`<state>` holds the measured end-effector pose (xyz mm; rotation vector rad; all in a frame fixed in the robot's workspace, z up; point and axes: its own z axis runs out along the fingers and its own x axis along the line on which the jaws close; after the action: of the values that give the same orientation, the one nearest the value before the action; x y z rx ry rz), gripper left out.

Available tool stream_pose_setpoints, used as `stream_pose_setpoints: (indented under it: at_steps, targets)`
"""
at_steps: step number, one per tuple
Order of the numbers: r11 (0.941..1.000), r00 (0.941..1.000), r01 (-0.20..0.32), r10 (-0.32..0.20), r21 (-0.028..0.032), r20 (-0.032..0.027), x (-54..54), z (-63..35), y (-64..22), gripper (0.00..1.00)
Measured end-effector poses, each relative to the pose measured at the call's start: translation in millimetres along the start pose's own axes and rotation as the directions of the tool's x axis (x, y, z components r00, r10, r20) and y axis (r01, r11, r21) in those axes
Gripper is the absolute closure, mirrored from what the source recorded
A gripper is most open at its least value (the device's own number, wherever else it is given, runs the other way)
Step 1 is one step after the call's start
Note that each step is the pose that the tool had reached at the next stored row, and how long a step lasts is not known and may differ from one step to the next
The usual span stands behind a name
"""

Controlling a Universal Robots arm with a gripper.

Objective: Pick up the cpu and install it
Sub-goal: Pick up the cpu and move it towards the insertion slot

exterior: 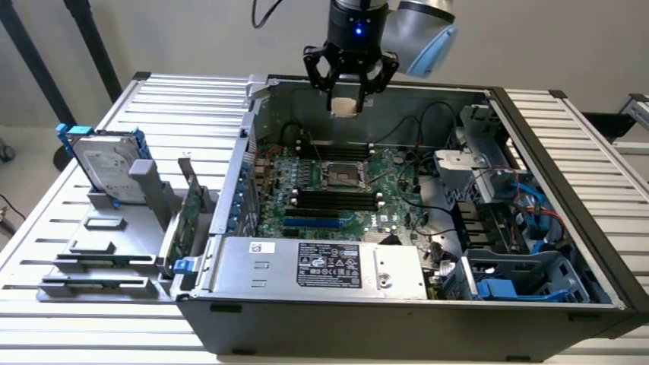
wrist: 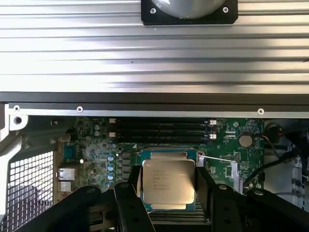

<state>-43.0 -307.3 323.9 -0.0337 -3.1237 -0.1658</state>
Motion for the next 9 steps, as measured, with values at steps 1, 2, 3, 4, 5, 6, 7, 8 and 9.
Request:
stream_pose_setpoints:
  at_steps: [1,2,3,4,5,6,7,8,9]
  targets:
    - [1.0000,1.0000,0.000,0.000,0.0000,0.0000,-0.2,1.9,-0.2,0.45]
    - [1.0000,1.0000,0.000,0.000,0.0000,0.0000,-0.4,3.5,-0.4,0.45]
    - [1.0000,1.0000,0.000,0.000,0.0000,0.0000,-0.6,5.5,-0.6,0.45]
    - [1.0000,1.0000,0.000,0.000,-0.0001,0.0001,-0.8,7.3,-0.8,0.45]
    - [1.0000,1.0000,0.000,0.000,-0.0001,0.0001,-1.0,9.1,-1.0,0.45]
    - [1.0000,1.0000,0.000,0.000,0.0000,0.0001,-1.1,10.9,-1.1,0.45]
    - [1.0000,1.0000,0.000,0.000,0.0000,0.0001,-1.3,12.6,-1.3,0.45]
    - [1.0000,1.0000,0.000,0.000,0.0001,0.0000,-1.5,14.5,-1.5,0.45]
    - [1.0000,1.0000,0.000,0.000,0.0000,0.0000,-1.7,16.3,-1.8,0.45]
